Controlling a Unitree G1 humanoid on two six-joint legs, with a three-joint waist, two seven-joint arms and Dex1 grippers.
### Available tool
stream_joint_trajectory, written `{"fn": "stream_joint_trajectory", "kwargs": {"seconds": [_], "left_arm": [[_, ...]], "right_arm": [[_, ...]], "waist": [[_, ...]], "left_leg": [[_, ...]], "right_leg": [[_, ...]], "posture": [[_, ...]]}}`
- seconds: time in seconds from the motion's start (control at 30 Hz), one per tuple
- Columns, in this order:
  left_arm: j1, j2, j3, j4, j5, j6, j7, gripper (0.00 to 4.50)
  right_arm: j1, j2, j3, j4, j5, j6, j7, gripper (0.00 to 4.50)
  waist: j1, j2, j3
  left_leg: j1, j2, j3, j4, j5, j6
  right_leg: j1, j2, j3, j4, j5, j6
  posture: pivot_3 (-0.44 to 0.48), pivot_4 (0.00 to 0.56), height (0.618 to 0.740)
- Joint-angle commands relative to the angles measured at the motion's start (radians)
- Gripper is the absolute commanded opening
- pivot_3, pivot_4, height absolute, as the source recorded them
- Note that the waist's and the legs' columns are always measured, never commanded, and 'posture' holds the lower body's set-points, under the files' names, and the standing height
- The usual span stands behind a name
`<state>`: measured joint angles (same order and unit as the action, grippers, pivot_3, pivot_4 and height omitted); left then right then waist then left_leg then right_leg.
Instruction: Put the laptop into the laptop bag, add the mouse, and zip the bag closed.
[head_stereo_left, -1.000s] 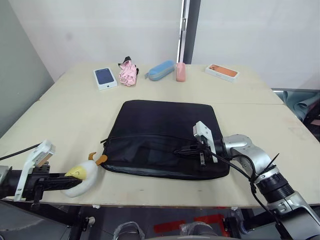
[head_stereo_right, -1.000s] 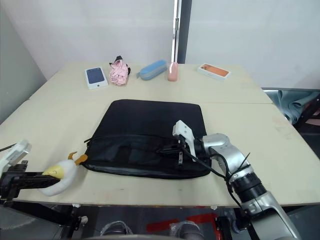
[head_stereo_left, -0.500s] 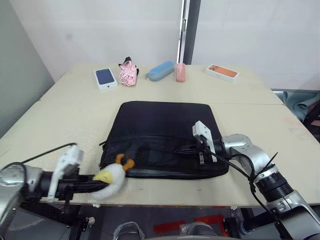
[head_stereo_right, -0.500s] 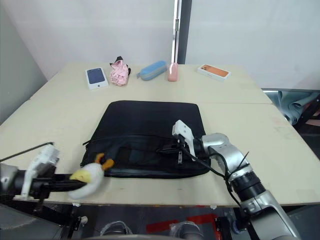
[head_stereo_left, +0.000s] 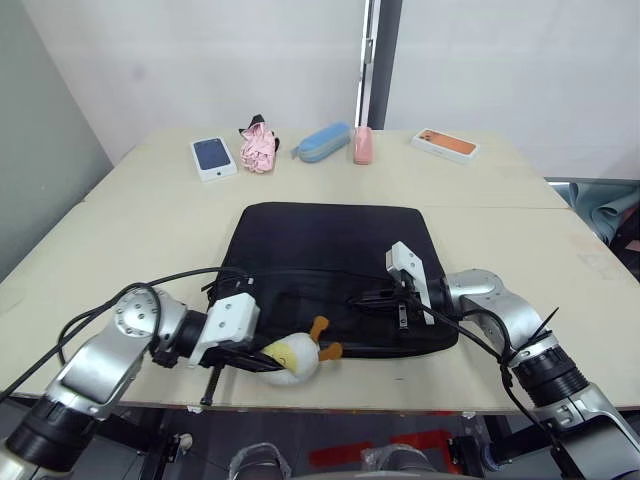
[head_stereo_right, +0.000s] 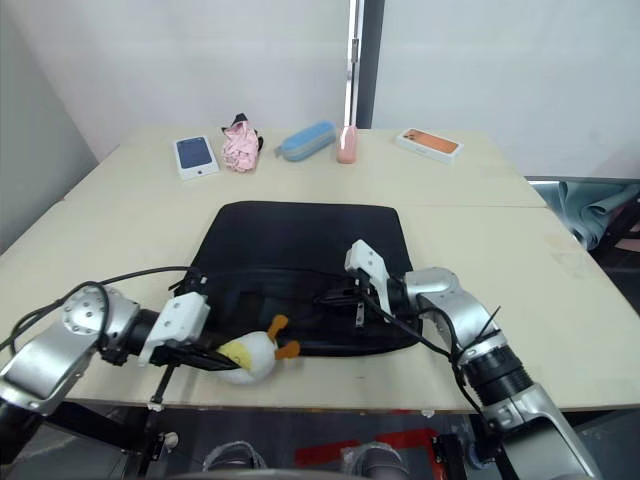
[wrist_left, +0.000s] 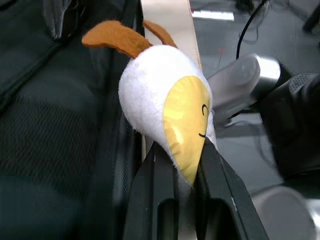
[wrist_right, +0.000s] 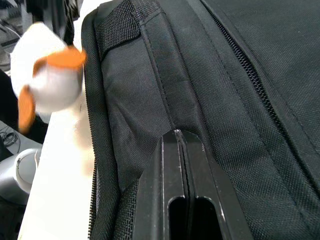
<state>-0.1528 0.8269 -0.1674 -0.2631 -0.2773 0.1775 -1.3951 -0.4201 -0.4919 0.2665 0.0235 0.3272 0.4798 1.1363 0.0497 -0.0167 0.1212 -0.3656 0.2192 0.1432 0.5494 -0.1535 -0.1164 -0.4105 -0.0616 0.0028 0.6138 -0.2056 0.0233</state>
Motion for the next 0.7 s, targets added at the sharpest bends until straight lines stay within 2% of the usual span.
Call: {"fn": "stream_joint_trajectory", "kwargs": {"seconds": [0.03, 0.13, 0.23, 0.33, 0.43, 0.53, 0.6, 0.7], "left_arm": [[-0.046, -0.031, -0.065, 0.023, 0.023, -0.042, -0.015, 0.02], [-0.117, -0.085, -0.137, 0.089, 0.073, -0.095, -0.025, 0.02], [-0.197, -0.110, -0.227, 0.182, 0.122, -0.242, -0.134, 0.02], [-0.254, -0.131, -0.257, 0.253, 0.096, -0.321, -0.198, 0.02], [-0.323, -0.110, -0.311, 0.321, 0.058, -0.398, -0.219, 0.02], [-0.407, -0.086, -0.367, 0.323, -0.072, -0.344, -0.219, 0.02], [-0.454, -0.032, -0.436, 0.287, -0.180, -0.316, -0.219, 0.02], [-0.530, 0.077, -0.577, 0.318, -0.172, -0.430, -0.219, 0.02]], "right_arm": [[0.038, -0.010, 0.021, 0.055, -0.038, 0.056, -0.044, 0.00], [0.035, -0.011, 0.022, 0.055, -0.040, 0.058, -0.041, 0.00], [0.028, -0.009, 0.024, 0.054, -0.039, 0.063, -0.041, 0.00], [0.028, -0.010, 0.024, 0.051, -0.039, 0.066, -0.043, 0.00], [0.032, -0.014, 0.023, 0.041, -0.039, 0.072, -0.045, 0.00], [0.036, -0.017, 0.019, 0.036, -0.038, 0.075, -0.044, 0.00], [0.037, -0.017, 0.018, 0.034, -0.037, 0.078, -0.044, 0.00], [0.035, -0.018, 0.018, 0.030, -0.038, 0.081, -0.047, 0.00]], "waist": [[0.000, 0.000, 0.000], [0.003, 0.001, -0.001], [0.004, 0.001, -0.002], [0.006, 0.004, -0.004], [0.010, 0.005, -0.005], [0.018, 0.005, -0.005], [0.023, 0.005, -0.005], [0.026, 0.007, -0.005]], "left_leg": [[0.000, 0.000, 0.000, 0.000, 0.000, 0.000], [0.000, 0.000, 0.000, 0.002, 0.000, 0.000], [0.000, 0.000, 0.000, 0.004, 0.000, 0.000], [0.000, 0.000, 0.000, 0.004, 0.000, 0.000], [0.000, 0.000, 0.000, 0.005, 0.000, 0.000], [0.000, 0.000, 0.000, 0.006, 0.000, 0.000], [0.000, 0.000, 0.000, 0.007, 0.000, 0.000], [0.000, 0.000, 0.000, 0.007, 0.000, 0.000]], "right_leg": [[0.000, 0.000, 0.000, 0.000, 0.000, 0.000], [0.001, 0.000, 0.000, 0.000, 0.000, 0.000], [0.002, -0.001, 0.000, 0.002, 0.000, 0.000], [0.002, -0.001, 0.000, 0.003, 0.000, 0.000], [0.002, -0.001, 0.000, 0.003, 0.000, 0.000], [0.001, -0.001, 0.000, 0.005, 0.000, 0.000], [0.000, -0.001, 0.000, 0.008, 0.000, 0.000], [-0.001, -0.001, 0.000, 0.009, 0.000, 0.000]], "posture": [[0.000, 0.150, 0.740], [0.000, 0.150, 0.740], [0.000, 0.150, 0.740], [0.000, 0.150, 0.740], [0.000, 0.150, 0.740], [0.000, 0.150, 0.740], [0.000, 0.150, 0.740], [0.000, 0.150, 0.740]]}}
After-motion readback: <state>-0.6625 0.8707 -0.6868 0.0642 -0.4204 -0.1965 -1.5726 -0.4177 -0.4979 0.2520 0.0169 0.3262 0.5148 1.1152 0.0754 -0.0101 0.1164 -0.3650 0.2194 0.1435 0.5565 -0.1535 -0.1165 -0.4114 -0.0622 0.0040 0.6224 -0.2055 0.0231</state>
